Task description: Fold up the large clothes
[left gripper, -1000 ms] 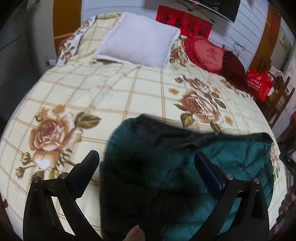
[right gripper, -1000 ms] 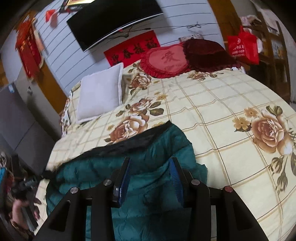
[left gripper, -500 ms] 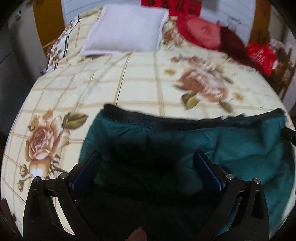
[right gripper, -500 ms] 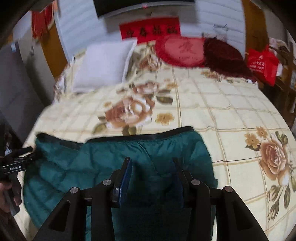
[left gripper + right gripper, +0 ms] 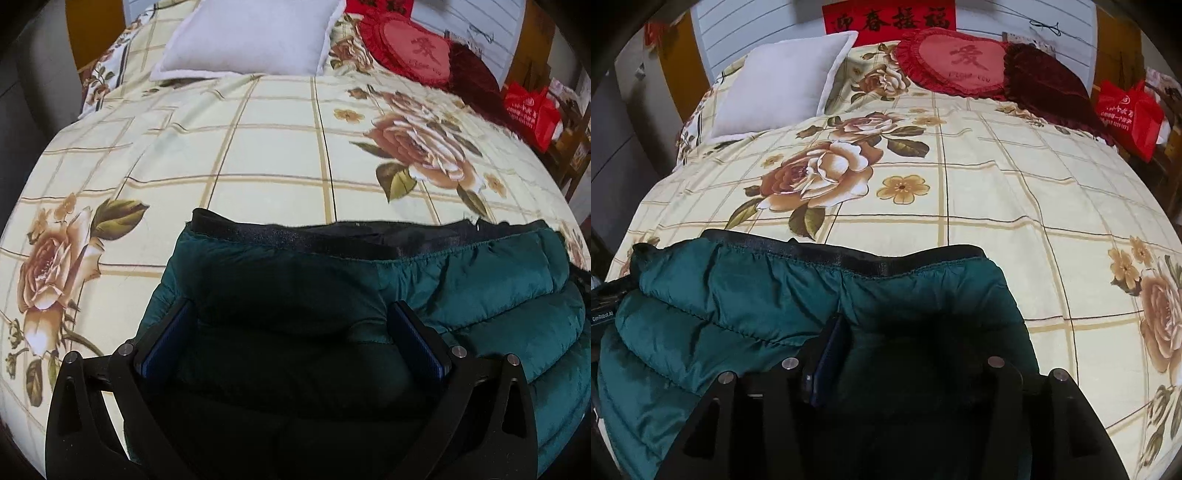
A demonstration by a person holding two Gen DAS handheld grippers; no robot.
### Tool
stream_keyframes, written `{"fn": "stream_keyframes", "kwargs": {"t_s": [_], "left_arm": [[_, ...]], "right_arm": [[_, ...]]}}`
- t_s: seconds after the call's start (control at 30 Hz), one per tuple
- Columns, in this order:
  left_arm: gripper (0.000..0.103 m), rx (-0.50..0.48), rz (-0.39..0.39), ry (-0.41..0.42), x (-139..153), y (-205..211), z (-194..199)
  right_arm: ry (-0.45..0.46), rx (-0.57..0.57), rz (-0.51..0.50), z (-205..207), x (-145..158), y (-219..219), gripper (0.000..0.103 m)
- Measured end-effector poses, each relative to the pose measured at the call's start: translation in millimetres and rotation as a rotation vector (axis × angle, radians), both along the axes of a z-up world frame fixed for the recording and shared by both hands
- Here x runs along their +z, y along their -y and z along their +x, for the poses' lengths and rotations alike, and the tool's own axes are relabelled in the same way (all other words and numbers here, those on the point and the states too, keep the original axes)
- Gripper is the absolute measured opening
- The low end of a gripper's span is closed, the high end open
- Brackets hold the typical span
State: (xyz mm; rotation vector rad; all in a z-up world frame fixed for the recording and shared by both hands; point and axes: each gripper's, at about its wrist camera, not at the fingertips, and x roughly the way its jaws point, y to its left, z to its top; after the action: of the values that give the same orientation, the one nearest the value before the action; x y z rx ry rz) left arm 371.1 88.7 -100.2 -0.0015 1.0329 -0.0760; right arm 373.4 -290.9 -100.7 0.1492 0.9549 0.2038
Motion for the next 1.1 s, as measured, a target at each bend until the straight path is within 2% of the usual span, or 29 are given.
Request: {"fn": "stream_keyframes", "kwargs": {"t_s": [0.1, 0.2, 0.23, 0.33, 0.37, 0.43, 0.5, 0.6, 0.73, 0.83, 0.93, 1.0, 1.03, 1.1], "left_arm": [[0.103, -0.006, 0.021, -0.007, 12.7, -2.3, -9.2], [0.103, -0.014, -0.007, 0.091, 40.4, -12.8, -33.8], [0.103, -0.022, -0.022, 0.119, 49.9, -18.3, -43.5], [0.103, -0.037, -0.044, 0.171, 67.6, -35.2, -67.1], [0.103, -0.051, -0.053, 0.182, 70.4, -43.0, -75.4], [0.103, -0.059, -0.067, 0.177, 68.9, -57.4, -87.4], [0.103, -0.064, -0.097, 0.155, 63.5, -70.6, -95.6], [0.103, -0.053, -0.125, 0.141, 53.9, -85.9, -108.3], [0.103, -0.064, -0.168, 0.148, 43.8, -88.2, -118.7], [0.103, -0.071, -0.215, 0.121, 31.6, -84.4, -113.3], [0.103, -0.072, -0.214, 0.102, 19.0, -80.9, -103.6], [0.103, -0.068, -0.235, 0.091, 11.0, -82.8, -95.3], [0.103, -0.073, -0.259, 0.074, 6.1, -84.7, -89.7], [0.103, -0.086, -0.300, 0.027, -3.5, -88.6, -80.9]], "right_arm": [[0.001, 0.002, -0.033, -3.5, 10.9, -2.0, 0.052], [0.055, 0.003, -0.014, -24.1, 35.8, 11.8, 0.052], [0.075, -0.005, 0.005, -32.2, 44.9, 20.4, 0.056], [0.116, -0.022, 0.115, -61.3, 68.5, 53.9, 0.081], [0.128, -0.031, 0.147, -72.5, 72.6, 64.7, 0.086], [0.129, -0.049, 0.194, -87.6, 73.9, 78.7, 0.086], [0.105, -0.064, 0.231, -99.2, 66.8, 88.9, 0.086], [0.053, -0.070, 0.233, -108.5, 47.3, 92.5, 0.086], [0.025, -0.049, 0.276, -112.2, 23.1, 89.6, 0.086], [0.010, -0.022, 0.338, -106.3, 7.6, 83.4, 0.086], [-0.013, -0.002, 0.369, -95.8, -7.5, 78.4, 0.086], [-0.020, 0.004, 0.370, -87.8, -17.7, 78.9, 0.091], [-0.025, -0.002, 0.359, -84.1, -22.6, 80.5, 0.103], [-0.040, -0.002, 0.374, -77.5, -33.2, 84.6, 0.103]]}}
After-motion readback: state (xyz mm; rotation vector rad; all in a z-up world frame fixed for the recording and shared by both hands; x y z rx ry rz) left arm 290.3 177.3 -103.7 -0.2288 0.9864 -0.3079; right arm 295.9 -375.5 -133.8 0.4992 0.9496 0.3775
